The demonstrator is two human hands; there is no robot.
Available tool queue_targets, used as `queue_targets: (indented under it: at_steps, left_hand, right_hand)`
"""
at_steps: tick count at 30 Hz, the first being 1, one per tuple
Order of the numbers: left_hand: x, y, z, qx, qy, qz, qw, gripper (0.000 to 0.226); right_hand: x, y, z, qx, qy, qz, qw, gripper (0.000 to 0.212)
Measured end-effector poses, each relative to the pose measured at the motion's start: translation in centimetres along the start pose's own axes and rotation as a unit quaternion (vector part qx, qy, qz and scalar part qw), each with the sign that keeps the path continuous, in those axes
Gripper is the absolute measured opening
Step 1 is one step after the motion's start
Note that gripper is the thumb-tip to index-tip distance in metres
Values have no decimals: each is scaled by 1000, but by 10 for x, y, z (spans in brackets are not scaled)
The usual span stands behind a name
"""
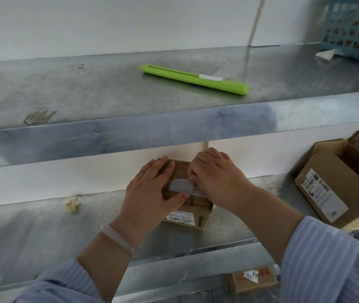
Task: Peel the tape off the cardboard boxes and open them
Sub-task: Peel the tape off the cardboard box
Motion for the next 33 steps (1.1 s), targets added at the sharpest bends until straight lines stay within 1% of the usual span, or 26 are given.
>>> queue_targets:
  at_steps: [3,7,11,14,17,19,20,22,26,28,29,30,31,33]
  left_hand:
    - [0,-2,-1,19,-2,5,1000,96]
    - [-2,-3,-2,32,-1,3,999,97]
    - [-4,-3,-3,47,-6,-3,999,97]
    - [-5,-4,-2,58,-11,-12,998,97]
    - [-6,-5,-3,75,-17,-12,997,98]
    - [-7,-6,-6,88,-22,-13,996,99]
    - [-7,-7,-8,94,-25,-16,995,99]
    - [-8,-8,-9,107,-31,-19,994,100]
    - [-7,-8,-10,120,-29,-18,992,99]
    - [-6,-8,-11,132,-28,-16,991,97]
    - [-6,-8,-12,140,-27,-17,990,95]
    - [-6,-7,-12,146,-26,-18,989,92]
    - [-6,-8,-14,150,-28,-15,988,89]
    - [-6,-12,-23,166,-48,10,985,87]
  right_hand:
    - [3,3,3,-36,-5,15,999,18]
    - [9,6,10,-123,30,20,992,20]
    - [13,11,15,-177,55,12,983,15]
    - [16,10,16,-213,91,2,973,13]
    - [20,6,16,-262,143,-9,955,17]
    - [24,4,17,-292,184,-18,938,11]
    - [26,3,18,-307,204,-19,929,12]
    - [29,1,17,-337,243,-9,909,21]
    - [34,-4,15,-425,322,17,846,18]
    - [35,-2,14,-460,342,12,819,19]
    - [36,0,12,-490,350,11,798,20]
    - [37,3,11,-531,362,19,766,21]
    - [38,6,13,-586,384,35,713,24]
    - [41,11,22,-699,436,84,560,28]
Point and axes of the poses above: each hand's wrist, its own x-axis away from the middle knuckle, its own y-axis out of the palm, z = x × y, the point moved 3 cm from there along -x, towards the middle knuckle, and after that the axes turned 13 degrees about x, right-handed, at the moved point
